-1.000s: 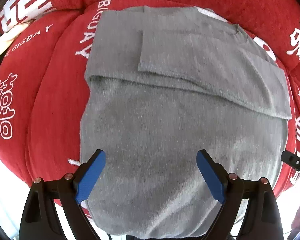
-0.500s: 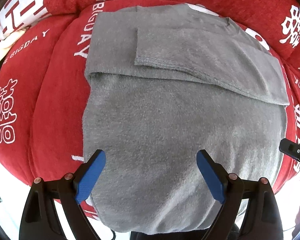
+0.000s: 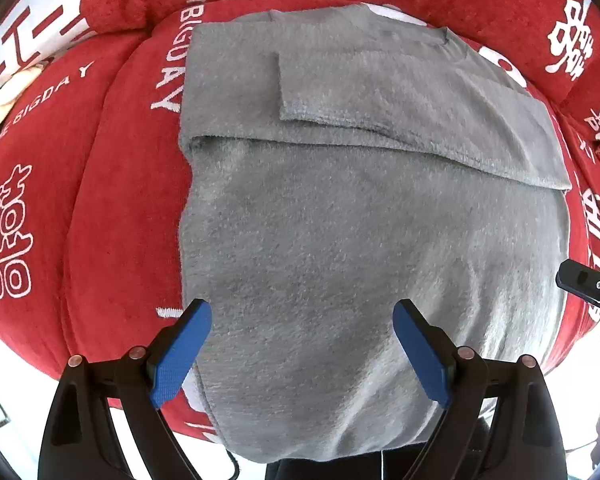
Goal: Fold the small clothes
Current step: 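Grasp the sweater hem with both grippers and lift it toward the collar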
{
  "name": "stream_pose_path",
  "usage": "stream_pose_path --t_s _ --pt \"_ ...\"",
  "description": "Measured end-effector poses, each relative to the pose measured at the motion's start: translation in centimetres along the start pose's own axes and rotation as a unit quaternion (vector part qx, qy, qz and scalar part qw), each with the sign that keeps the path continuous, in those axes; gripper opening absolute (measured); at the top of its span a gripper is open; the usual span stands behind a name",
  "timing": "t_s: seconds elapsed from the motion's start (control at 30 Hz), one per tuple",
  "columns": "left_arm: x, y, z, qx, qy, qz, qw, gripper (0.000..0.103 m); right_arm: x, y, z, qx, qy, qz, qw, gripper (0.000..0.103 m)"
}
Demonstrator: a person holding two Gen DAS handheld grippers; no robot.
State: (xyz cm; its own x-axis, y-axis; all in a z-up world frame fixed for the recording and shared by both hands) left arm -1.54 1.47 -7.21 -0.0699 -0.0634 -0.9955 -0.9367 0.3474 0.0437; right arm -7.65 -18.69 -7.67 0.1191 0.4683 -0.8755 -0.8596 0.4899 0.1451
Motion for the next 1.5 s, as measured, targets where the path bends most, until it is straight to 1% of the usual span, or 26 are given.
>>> stream_pose_path --t_s 0.1,0.2,0.3,0.4,0.57,0.73,0.87,0.97,1.0,1.1,1.17,1.23,1.3,1.37,1.43,1.5 --pt "0.3 0.1 -0.2 0.011 0.008 0.001 0.9999 0.092 -0.1 0.3 -0.1 0.005 -0.008 -0.002 1.000 0.065" --pt "0.2 1.0 -0.3 0.024 0.018 0.001 0.9995 0.092 -0.5 1.0 -0.7 0.008 -0.010 -0.005 1.000 0.065" --pt "0.2 2.1 -0.3 0.027 0.032 0.003 0.9991 0.092 -1.1 1.8 -1.8 0.004 -0.006 -0.003 1.000 0.065" --pt "0.1 3.4 -0.2 0.026 0.042 0.005 0.9988 0.092 -1.6 2.8 -3.8 0.008 0.000 0.008 1.000 0.065" --pt "0.0 6.5 0.7 0.022 0.048 0.008 0.9986 0.092 -1.7 5.1 -7.5 0.023 -0.019 0.032 0.999 0.065" --pt "0.8 9.8 1.4 0.008 0.052 0.025 0.9983 0.092 -0.6 8.2 -10.3 0.009 -0.033 0.067 0.997 0.065" --pt "1.6 12.3 1.3 -0.002 0.066 0.037 0.9971 0.092 0.1 10.9 -12.0 0.002 -0.060 0.085 0.995 0.065" --pt "2.8 14.6 1.6 -0.024 0.087 0.059 0.9942 0.092 0.8 12.9 -13.2 -0.005 -0.079 0.103 0.992 0.065" --pt "3.2 15.3 1.8 -0.032 0.089 0.062 0.9936 0.092 1.1 13.6 -13.5 -0.008 -0.088 0.110 0.990 0.065" --pt "4.4 16.8 2.1 -0.051 0.094 0.067 0.9920 0.092 1.9 15.0 -14.5 -0.025 -0.096 0.118 0.988 0.066" --pt "5.2 17.0 1.4 -0.051 0.080 0.069 0.9930 0.092 2.6 15.6 -15.1 -0.028 -0.102 0.122 0.987 0.066" --pt "5.5 17.4 1.5 -0.053 0.067 0.064 0.9943 0.092 3.4 16.2 -15.7 -0.029 -0.110 0.122 0.986 0.066" --pt "5.6 17.8 1.9 -0.061 0.068 0.058 0.9942 0.092 4.4 16.6 -16.1 -0.030 -0.113 0.125 0.985 0.066" --pt "6.0 18.5 2.3 -0.066 0.067 0.059 0.9938 0.092 5.3 16.7 -15.8 -0.035 -0.122 0.127 0.984 0.066" --pt "6.7 19.4 3.5 -0.066 0.072 0.068 0.9928 0.092 6.4 17.1 -15.4 -0.044 -0.127 0.138 0.981 0.066" --pt "7.8 19.3 3.0 -0.070 0.085 0.081 0.9906 0.092 7.2 17.3 -14.7 -0.056 -0.134 0.147 0.978 0.066"
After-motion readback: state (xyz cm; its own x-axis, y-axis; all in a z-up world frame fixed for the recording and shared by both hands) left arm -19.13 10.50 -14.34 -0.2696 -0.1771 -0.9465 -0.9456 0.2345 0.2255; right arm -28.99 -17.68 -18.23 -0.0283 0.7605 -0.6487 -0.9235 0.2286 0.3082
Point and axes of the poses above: each gripper's, at about its wrist camera, not at the fingertips, and x roughly the way its jaws point, z to its left, y to its underside, the point moved 6 cm from there along x, roughly the way its jaws point, and after that the axes turned 4 degrees about z, right-handed, at the moved point
